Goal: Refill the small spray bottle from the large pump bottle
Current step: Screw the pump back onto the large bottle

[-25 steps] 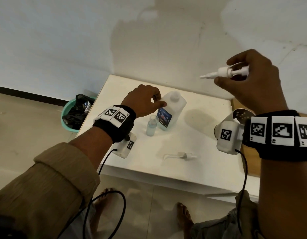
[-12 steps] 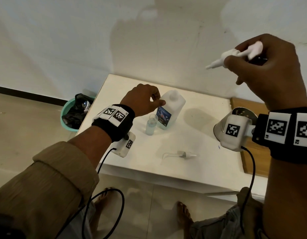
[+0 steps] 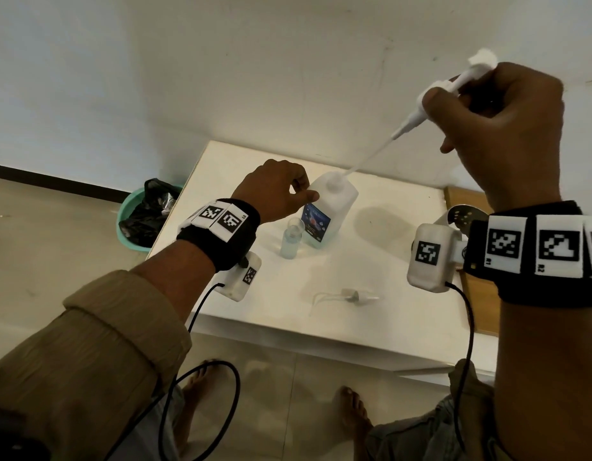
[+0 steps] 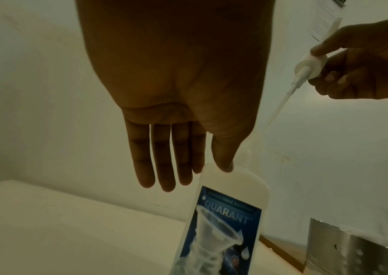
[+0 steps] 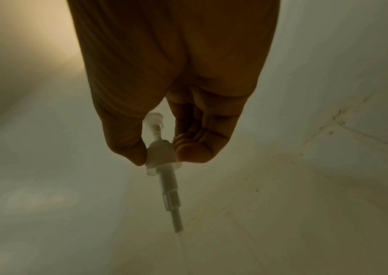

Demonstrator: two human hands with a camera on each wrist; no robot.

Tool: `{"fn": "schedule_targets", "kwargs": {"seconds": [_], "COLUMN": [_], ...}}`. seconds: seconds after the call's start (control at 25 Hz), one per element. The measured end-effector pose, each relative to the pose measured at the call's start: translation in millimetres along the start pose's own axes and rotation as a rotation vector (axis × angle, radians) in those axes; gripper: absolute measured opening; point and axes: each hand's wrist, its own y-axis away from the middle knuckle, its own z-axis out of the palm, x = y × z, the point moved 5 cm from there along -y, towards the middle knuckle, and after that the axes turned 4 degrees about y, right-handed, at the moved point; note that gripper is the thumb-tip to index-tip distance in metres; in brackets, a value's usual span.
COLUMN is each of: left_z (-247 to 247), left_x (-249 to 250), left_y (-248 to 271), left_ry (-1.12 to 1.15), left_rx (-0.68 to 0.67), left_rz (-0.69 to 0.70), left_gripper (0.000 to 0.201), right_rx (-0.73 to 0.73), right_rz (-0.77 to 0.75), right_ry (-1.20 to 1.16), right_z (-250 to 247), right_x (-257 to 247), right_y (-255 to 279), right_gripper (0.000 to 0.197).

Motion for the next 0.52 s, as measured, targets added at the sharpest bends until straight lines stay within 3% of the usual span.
{"fn": "schedule_targets", "kwargs": {"seconds": [0.52], "left_z": [-1], "left_x": [3], "left_y": [2], "left_ry": [-0.02], "left_rx": [-0.021], "left_rz": [0.001], "left_gripper": [0.027], "right_rx": [-0.262], "right_rz": [0.026], "right_ry": [0.047], "right_z": [89], "right_x": [45], "right_y": [25], "right_gripper": [0.03]}}
